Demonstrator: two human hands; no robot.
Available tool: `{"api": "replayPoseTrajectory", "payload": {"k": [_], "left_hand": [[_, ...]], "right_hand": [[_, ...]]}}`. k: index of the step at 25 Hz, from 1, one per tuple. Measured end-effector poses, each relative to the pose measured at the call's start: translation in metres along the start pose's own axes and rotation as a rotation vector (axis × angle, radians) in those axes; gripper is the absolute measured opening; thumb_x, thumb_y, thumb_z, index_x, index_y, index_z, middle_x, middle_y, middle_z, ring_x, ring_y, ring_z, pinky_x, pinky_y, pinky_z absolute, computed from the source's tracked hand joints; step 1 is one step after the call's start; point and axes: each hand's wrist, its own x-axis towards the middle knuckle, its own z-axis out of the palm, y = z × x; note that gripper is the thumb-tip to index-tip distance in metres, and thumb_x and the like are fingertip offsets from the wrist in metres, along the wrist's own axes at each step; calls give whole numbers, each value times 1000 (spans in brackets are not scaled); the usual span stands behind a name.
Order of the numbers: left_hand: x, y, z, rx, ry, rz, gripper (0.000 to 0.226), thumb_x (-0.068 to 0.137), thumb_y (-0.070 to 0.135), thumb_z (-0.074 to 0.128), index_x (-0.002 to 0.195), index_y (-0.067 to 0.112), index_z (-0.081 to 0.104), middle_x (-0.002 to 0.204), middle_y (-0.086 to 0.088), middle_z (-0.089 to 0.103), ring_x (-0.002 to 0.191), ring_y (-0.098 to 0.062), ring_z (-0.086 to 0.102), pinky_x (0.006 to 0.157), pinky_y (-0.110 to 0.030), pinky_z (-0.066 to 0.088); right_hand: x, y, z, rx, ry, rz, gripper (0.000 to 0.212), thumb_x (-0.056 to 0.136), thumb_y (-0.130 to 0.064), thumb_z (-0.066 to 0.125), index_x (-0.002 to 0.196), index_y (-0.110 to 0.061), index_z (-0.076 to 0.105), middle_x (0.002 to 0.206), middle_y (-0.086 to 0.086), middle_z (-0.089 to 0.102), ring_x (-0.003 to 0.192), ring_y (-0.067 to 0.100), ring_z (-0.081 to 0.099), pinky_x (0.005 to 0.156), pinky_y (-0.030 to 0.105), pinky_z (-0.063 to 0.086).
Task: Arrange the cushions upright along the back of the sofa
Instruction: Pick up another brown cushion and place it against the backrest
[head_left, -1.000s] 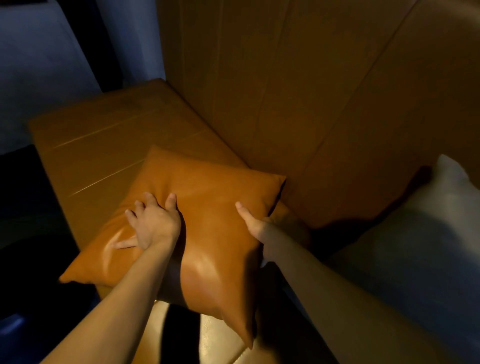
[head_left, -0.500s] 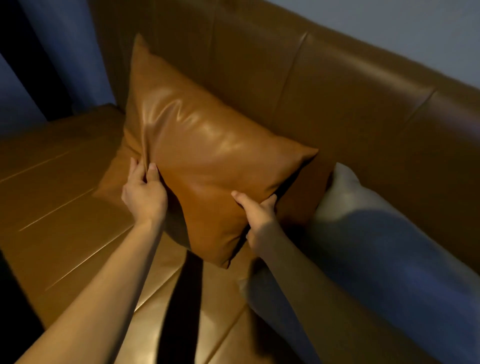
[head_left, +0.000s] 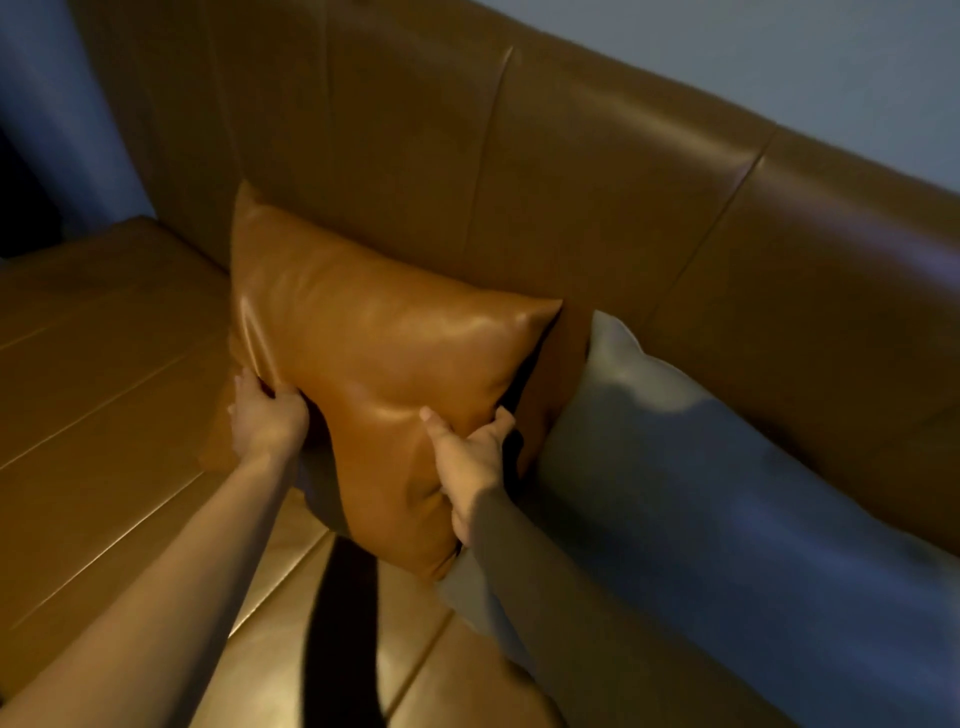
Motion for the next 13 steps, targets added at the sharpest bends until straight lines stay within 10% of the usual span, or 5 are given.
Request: {"api": "replayPoseTrajectory", "payload": {"k": [8, 13], "left_hand": [[-107, 106, 21, 410, 16, 765, 51, 94, 43, 47, 142, 27, 39, 162, -1, 17, 150, -24, 4, 118, -54, 8], [-126, 126, 44, 758, -220, 794, 60, 87, 63, 44, 141, 39, 36, 163, 0, 9, 150, -27, -12, 104, -75, -11]], "right_hand": [[-40, -54, -7, -498, 45, -158, 81, 92, -30, 62, 155, -14, 14, 154, 10, 30, 136, 31, 41, 104, 34, 37], [-76, -120, -55, -917, 187, -684, 19, 97, -35, 53, 112, -25, 58, 95, -8, 59, 85, 8, 59, 70, 26, 49]]}}
